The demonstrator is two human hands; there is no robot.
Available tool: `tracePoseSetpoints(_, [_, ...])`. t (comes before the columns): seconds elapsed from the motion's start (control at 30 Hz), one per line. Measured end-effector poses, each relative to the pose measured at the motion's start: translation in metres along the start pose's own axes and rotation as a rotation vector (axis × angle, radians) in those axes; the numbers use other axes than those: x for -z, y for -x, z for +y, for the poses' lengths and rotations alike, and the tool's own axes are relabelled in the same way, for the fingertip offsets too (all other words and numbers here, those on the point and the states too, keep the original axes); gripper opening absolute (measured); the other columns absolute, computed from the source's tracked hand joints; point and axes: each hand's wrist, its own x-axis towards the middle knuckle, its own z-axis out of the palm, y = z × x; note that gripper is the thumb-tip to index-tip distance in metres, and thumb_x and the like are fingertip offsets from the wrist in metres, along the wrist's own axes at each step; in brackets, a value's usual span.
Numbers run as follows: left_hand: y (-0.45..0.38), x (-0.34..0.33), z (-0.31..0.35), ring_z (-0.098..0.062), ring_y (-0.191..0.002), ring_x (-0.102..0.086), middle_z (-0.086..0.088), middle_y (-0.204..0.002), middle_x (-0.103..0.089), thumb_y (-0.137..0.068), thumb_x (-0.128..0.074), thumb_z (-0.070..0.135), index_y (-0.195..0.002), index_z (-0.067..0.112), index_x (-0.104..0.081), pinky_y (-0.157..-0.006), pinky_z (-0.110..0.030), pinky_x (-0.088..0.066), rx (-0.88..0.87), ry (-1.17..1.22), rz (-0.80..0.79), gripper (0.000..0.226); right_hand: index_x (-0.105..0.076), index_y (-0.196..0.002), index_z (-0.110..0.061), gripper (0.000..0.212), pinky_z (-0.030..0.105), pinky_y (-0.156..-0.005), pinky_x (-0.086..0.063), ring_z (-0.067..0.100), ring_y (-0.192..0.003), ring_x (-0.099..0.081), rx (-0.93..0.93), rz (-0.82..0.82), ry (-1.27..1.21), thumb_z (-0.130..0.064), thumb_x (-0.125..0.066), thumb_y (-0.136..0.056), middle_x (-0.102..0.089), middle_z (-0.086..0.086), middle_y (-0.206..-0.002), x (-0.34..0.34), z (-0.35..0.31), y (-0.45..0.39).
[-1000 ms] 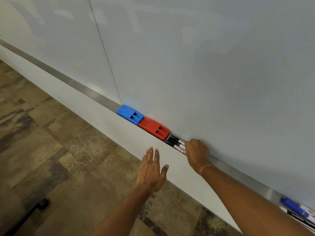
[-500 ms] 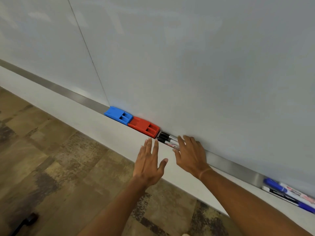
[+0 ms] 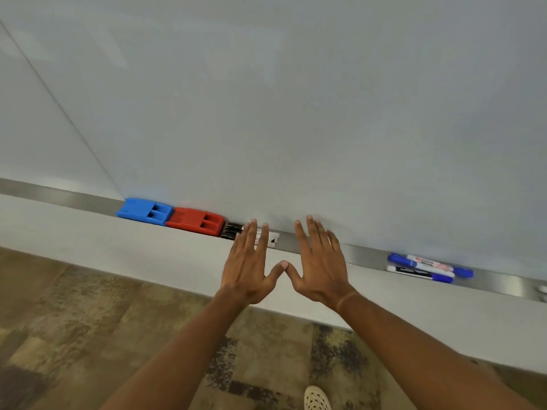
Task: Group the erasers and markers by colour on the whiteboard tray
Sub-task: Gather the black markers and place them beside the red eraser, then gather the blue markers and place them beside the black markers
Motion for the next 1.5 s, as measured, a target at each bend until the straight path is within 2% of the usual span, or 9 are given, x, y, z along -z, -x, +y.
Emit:
tracePoseSetpoints(0.2, [-0.003,-0.003,0.033,-0.018,-0.148,0.018,-0.005,-0.161,0.019,-0.081,0.000,0.080,-0.153,0.022,0.014,-0.122,-0.038,0.003,-0.068,0.032,-0.008,0.094,0.002,-0.152,-0.019,0.088,0.048,-0.120,-0.007,0.028,-0.148,0.002,-0.094,-0.002,-0.002,-0.072,-0.021,-0.086,0.001,0.011,-0.160,0.005,0.033,0.024])
tracePoseSetpoints(0.37, [-0.009,-0.010,0.068,-0.018,-0.148,0.018,-0.002,-0.159,0.020,-0.079,0.002,0.081,-0.153,0.023,0.015,-0.119,-0.032,0.010,-0.133,0.008,-0.016,0.095,0.003,-0.152,-0.021,0.086,0.043,-0.118,0.001,0.026,-0.148,0.001,-0.190,0.009,-0.010,-0.072,-0.020,-0.086,-0.001,0.008,-0.160,0.013,0.069,0.046])
tracePoseSetpoints(0.53, [-0.013,-0.024,0.105,-0.010,-0.143,0.026,0.002,-0.158,0.021,-0.079,-0.001,0.081,-0.151,0.025,0.017,-0.110,-0.023,0.021,-0.167,0.039,-0.029,0.093,0.003,-0.152,-0.022,0.082,0.040,-0.117,0.001,0.025,-0.148,-0.003,-0.248,-0.002,-0.021,-0.069,-0.018,-0.088,-0.006,0.006,-0.161,0.019,0.115,0.070])
tracePoseSetpoints(0.73, [-0.011,-0.043,0.173,-0.014,-0.146,0.021,0.001,-0.157,0.022,-0.081,-0.001,0.080,-0.151,0.022,0.017,-0.115,-0.027,0.013,-0.165,0.031,-0.056,0.093,-0.009,-0.152,-0.019,0.074,0.038,-0.118,-0.007,0.025,-0.147,-0.014,-0.277,-0.017,-0.080,-0.060,-0.028,-0.094,-0.018,0.006,-0.159,0.032,0.183,0.105])
tracePoseSetpoints(0.9, [-0.012,-0.052,0.215,-0.016,-0.148,0.018,0.000,-0.159,0.021,-0.082,-0.006,0.076,-0.151,0.022,0.018,-0.118,-0.030,0.010,-0.121,0.013,-0.076,0.091,-0.027,-0.148,-0.017,0.063,0.038,-0.114,-0.028,0.024,-0.136,-0.036,-0.256,0.012,-0.083,-0.050,-0.038,-0.095,-0.041,0.005,-0.147,0.040,0.225,0.121])
tracePoseSetpoints(1.13, [-0.008,-0.064,0.256,-0.017,-0.149,0.012,-0.002,-0.162,0.015,-0.083,-0.011,0.075,-0.153,0.020,0.012,-0.118,-0.031,0.005,-0.027,-0.007,-0.112,0.092,-0.046,-0.135,-0.012,0.045,0.033,-0.095,-0.047,0.021,-0.110,-0.054,-0.275,0.028,-0.136,-0.027,-0.051,-0.093,-0.058,0.007,-0.124,0.044,0.283,0.137])
tracePoseSetpoints(1.37, [-0.010,-0.074,0.267,-0.017,-0.149,0.012,-0.001,-0.161,0.016,-0.082,-0.010,0.076,-0.152,0.021,0.013,-0.118,-0.032,0.003,0.001,0.007,-0.157,0.092,-0.062,-0.108,-0.011,0.022,0.028,-0.076,-0.048,0.021,-0.092,-0.058,-0.369,-0.067,-0.136,-0.009,-0.059,-0.086,-0.064,0.008,-0.106,0.047,0.323,0.130])
tracePoseSetpoints(1.5, [-0.011,-0.081,0.267,-0.016,-0.149,0.011,0.000,-0.162,0.015,-0.081,-0.010,0.077,-0.153,0.022,0.011,-0.114,-0.028,0.004,0.003,0.045,-0.171,0.093,-0.062,-0.108,-0.012,0.020,0.027,-0.072,-0.047,0.021,-0.095,-0.059,-0.366,-0.119,-0.132,-0.015,-0.060,-0.089,-0.064,0.009,-0.108,0.044,0.328,0.123])
